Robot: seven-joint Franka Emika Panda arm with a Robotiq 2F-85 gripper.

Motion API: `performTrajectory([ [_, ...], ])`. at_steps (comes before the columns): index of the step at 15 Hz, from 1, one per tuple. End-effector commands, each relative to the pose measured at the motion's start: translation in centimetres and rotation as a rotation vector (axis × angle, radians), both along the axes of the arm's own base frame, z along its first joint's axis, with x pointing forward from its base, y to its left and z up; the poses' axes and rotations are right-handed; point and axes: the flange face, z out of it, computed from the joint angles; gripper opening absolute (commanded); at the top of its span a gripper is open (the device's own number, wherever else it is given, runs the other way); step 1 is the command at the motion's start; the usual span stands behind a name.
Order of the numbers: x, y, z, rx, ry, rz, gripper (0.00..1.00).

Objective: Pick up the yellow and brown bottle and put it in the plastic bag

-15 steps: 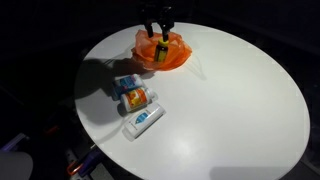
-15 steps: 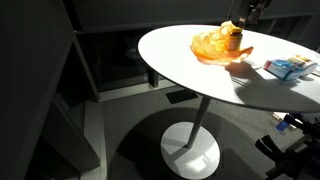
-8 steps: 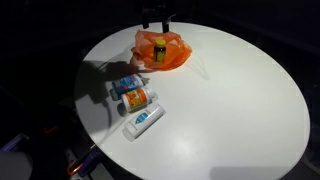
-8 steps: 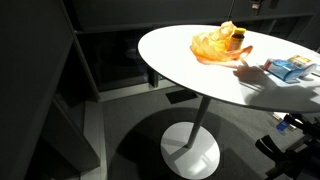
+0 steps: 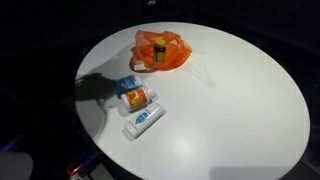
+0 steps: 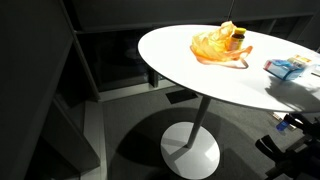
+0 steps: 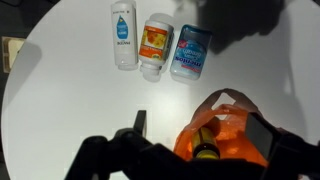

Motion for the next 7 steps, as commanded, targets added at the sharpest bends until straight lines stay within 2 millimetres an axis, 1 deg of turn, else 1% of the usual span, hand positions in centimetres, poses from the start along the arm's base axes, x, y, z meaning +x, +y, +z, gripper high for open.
performTrajectory([
  [1,-2.4,-1.6,1.9,0.044,0.020,-0.007,1.00],
  [2,-2.8,-1.8,1.8,0.058,0.034,-0.005,1.00],
  [3,-1.6,-1.3,1.6,0.022,0.021,-0.017,1.00],
  [7,-2.2,-1.7,1.5,0.035,0.034,-0.019,1.00],
])
